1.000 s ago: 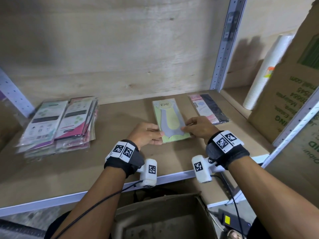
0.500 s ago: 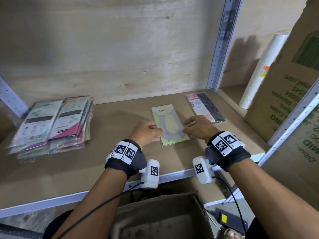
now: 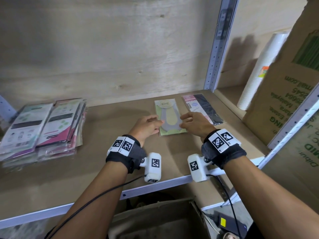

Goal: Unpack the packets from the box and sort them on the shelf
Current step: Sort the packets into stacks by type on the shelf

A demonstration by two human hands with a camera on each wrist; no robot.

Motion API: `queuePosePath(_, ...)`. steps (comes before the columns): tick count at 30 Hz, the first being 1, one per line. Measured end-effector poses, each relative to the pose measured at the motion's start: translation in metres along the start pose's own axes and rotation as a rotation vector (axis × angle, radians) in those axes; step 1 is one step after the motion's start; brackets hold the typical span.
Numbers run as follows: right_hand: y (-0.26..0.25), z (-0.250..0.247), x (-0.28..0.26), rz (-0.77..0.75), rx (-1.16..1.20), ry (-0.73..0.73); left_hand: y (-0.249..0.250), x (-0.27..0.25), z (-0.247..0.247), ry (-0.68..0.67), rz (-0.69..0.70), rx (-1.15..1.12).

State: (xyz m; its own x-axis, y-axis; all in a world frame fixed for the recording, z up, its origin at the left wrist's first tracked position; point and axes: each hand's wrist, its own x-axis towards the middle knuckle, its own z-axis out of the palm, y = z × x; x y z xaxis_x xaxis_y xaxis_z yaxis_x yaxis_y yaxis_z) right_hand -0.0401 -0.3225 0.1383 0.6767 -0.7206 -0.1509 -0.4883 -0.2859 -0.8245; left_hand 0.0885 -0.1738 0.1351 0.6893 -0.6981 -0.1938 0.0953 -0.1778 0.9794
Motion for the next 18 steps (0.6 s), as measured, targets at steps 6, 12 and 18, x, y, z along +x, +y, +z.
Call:
queuePosePath(6, 0.000, -0.005, 0.008, 0.000, 0.009, 0.014, 0.000, 0.011, 0.006, 0.013, -0.010, -0.044)
queuePosePath(12, -0.001, -0.004, 0.012, -0.009, 0.001, 0.029, -0.001, 0.017, 0.011, 0.026, -0.019, -0.080)
queuePosePath(18, -0.002, -0.003, 0.013, -0.014, -0.008, 0.044, -0.002, 0.019, 0.012, 0.033, -0.027, -0.102)
